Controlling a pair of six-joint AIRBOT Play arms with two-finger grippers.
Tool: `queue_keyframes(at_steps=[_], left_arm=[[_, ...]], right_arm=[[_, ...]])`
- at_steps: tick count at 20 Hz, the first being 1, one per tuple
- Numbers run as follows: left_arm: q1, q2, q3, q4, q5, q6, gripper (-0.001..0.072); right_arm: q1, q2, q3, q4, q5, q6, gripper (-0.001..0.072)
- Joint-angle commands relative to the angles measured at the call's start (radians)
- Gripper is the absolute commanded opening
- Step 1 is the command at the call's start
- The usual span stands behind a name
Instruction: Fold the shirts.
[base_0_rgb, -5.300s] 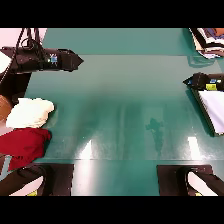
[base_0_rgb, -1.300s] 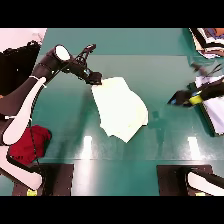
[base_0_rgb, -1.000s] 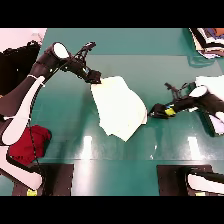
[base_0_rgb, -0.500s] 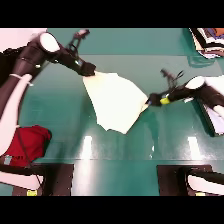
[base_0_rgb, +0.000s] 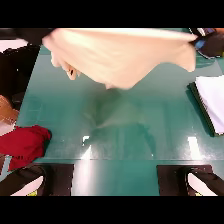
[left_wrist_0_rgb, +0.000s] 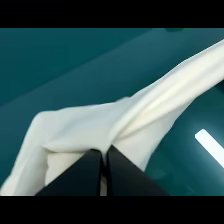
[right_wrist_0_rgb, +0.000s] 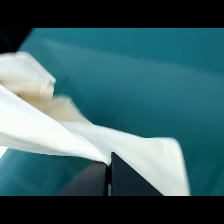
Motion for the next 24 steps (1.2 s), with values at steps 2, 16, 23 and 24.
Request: queue_keyframes(at_steps=[2,16,23,24], left_arm=[[0.001,0.177,0.006,-0.015,0.002,-0.006,0.0025],[-0.037,-0.105,-0.676,-0.133,-0.139,0.014,0.0026],[-0.135,-0.185,-0.896,-0.145,0.172,0.034,0.0049],[-0.134,-0.184,-0.886,-0.145,0.174,0.034,0.0303]], right_arm=[[-0.071,0.097,0.183,-0.007,0.076,0.011,0.0016],[0.186,-0.362,0.034,-0.3,0.364,0.194,0.0016],[0.269,-0.455,-0.131,-0.309,0.205,0.192,0.0016],[0.264,-0.455,-0.126,-0.309,0.208,0.192,0.0017]])
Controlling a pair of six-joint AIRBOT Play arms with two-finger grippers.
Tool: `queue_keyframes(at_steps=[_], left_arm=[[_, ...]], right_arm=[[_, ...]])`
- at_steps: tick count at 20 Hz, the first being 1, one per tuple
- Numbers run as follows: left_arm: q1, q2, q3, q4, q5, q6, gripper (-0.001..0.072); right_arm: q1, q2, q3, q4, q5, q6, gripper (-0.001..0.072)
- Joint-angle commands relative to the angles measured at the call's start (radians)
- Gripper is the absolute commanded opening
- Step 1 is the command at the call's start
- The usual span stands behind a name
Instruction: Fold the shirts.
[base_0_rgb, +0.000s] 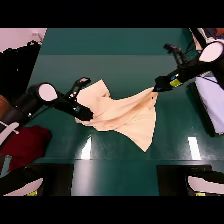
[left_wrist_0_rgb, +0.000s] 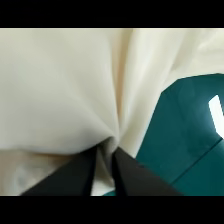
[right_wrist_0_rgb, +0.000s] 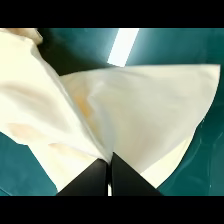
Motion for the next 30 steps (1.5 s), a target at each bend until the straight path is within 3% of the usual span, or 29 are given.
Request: queue_keyframes(at_steps=[1,4,6,10,14,16,19,25,26,27,30], left_arm=[[-0.014,-0.019,-0.014,0.0,0.074,0.005,0.0558],[0.002,-0.019,0.134,0.118,-0.018,0.004,0.0544],[0.095,-0.019,0.245,0.158,-0.032,0.003,0.0543],[0.364,-0.056,0.296,0.152,0.037,0.002,0.0542],[0.495,-0.231,0.296,0.105,0.009,0.017,0.0542],[0.502,-0.327,0.296,0.046,0.018,0.074,0.0542],[0.491,-0.426,0.296,-0.009,0.053,0.085,0.0542],[0.433,-0.47,0.301,-0.083,0.065,0.162,0.0538],[0.431,-0.47,0.311,-0.087,0.052,0.161,0.0324],[0.435,-0.47,0.33,-0.087,0.029,0.161,0.0059],[0.47,-0.436,0.431,-0.089,-0.05,0.124,0.0025]], right_arm=[[0.014,-0.021,-0.021,-0.014,-0.024,0.001,0.0016],[0.013,-0.021,0.018,-0.014,-0.022,0.001,0.0017],[0.013,-0.021,0.05,-0.014,-0.019,0.001,0.0017],[0.013,-0.021,0.09,-0.014,-0.017,0.001,0.0017],[0.014,-0.021,0.09,-0.014,-0.016,0.001,0.0017],[0.014,-0.021,0.09,-0.014,-0.017,0.001,0.0017],[0.019,-0.021,0.09,-0.014,-0.017,0.002,0.0017],[0.019,-0.021,0.09,-0.014,-0.018,0.026,0.0017],[0.019,-0.021,0.09,-0.014,-0.017,0.027,0.0017],[0.016,-0.018,0.09,-0.016,-0.016,0.027,0.0016],[0.011,0.018,0.09,-0.024,-0.037,0.027,0.0017]])
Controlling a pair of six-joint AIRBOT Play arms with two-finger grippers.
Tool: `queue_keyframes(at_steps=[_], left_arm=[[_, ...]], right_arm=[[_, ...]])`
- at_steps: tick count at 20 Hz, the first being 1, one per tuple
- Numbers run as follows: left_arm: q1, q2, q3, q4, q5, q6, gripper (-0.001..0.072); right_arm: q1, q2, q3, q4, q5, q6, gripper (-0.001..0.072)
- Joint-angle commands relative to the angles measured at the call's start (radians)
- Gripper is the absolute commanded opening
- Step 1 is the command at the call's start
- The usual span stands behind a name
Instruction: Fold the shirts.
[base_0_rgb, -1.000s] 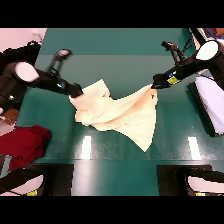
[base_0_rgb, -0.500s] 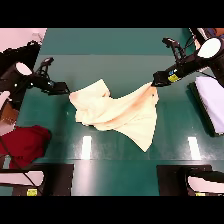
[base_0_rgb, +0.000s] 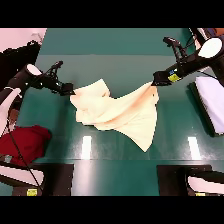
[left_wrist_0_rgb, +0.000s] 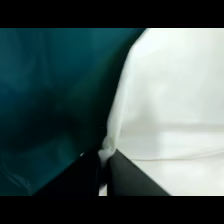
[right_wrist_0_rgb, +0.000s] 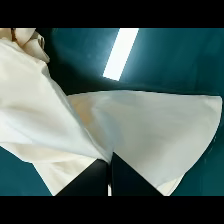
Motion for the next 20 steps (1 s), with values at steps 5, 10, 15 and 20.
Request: queue_keyframes(at_steps=[5,10,15,20], left_arm=[[0.106,0.31,0.278,-0.011,-0.096,-0.045,0.0026],[0.115,0.653,0.462,-0.02,-0.09,-0.074,0.0026],[0.115,0.903,0.632,-0.018,0.02,-0.099,0.0026],[0.115,0.935,0.788,-0.017,0.066,-0.126,0.0025]], right_arm=[[-0.086,0.214,0.008,-0.005,-0.068,0.004,0.0017],[-0.184,0.406,0.237,-0.006,-0.035,-0.032,0.0017],[-0.293,0.54,0.476,-0.006,0.024,-0.033,0.0016],[-0.446,0.62,0.55,-0.003,0.059,-0.033,0.0017]])
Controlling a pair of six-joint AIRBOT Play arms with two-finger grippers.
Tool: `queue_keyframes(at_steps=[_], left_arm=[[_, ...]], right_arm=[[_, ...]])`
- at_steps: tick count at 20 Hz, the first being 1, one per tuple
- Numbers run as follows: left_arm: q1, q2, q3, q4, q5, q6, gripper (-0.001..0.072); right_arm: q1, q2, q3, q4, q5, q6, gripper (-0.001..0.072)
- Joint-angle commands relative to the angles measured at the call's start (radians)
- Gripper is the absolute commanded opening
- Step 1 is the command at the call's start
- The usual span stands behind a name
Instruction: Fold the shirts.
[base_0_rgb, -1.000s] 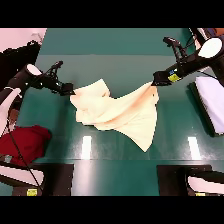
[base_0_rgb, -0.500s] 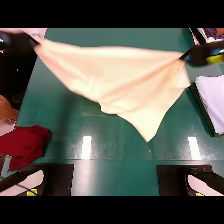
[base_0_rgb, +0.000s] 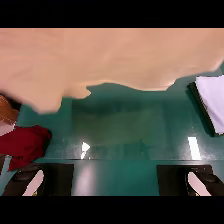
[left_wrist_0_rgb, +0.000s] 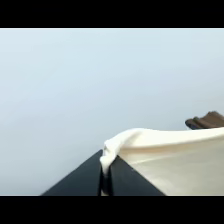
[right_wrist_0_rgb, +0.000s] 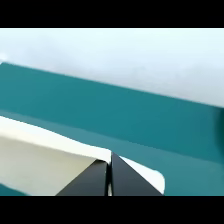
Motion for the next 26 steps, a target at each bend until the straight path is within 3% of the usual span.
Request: queue_keyframes(at_steps=[1,6,9,12,18,21,23,24,25,26], left_arm=[[0.001,0.028,0.069,0.01,0.049,-0.013,0.0025],[0.001,-0.07,-0.082,0.01,-0.025,-0.035,0.0025],[0.001,-0.202,-0.235,0.01,-0.114,-0.034,0.0026],[0.0,-0.354,-0.407,0.01,-0.106,-0.026,0.0026],[-0.078,-0.725,-0.515,0.011,0.111,0.108,0.0026],[-0.12,-0.849,-0.515,0.011,0.3,0.111,0.0027],[-0.116,-0.884,-0.515,0.011,0.325,0.092,0.0031],[-0.108,-0.885,-0.515,0.013,0.319,0.086,0.0232],[-0.096,-0.881,-0.513,0.012,0.306,0.074,0.0455],[-0.08,-0.874,-0.502,0.011,0.259,0.07,0.0533]], right_arm=[[-0.101,0.06,0.01,-0.005,0.02,-0.001,0.0017],[-0.139,-0.009,-0.126,0.058,0.077,-0.001,0.0016],[-0.065,-0.171,-0.18,0.068,0.121,-0.001,0.0016],[0.043,-0.356,-0.261,-0.027,0.078,-0.001,0.0017],[0.139,-0.732,-0.317,-0.103,-0.171,0.0,0.0017],[0.139,-0.853,-0.267,-0.102,-0.203,0.004,0.0017],[0.139,-0.906,-0.204,-0.101,-0.187,0.011,0.0021],[0.139,-0.925,-0.17,-0.097,-0.175,0.011,0.0105],[0.138,-0.943,-0.132,-0.08,-0.163,0.011,0.0326],[0.131,-0.953,-0.093,-0.055,-0.137,0.011,0.0478]])
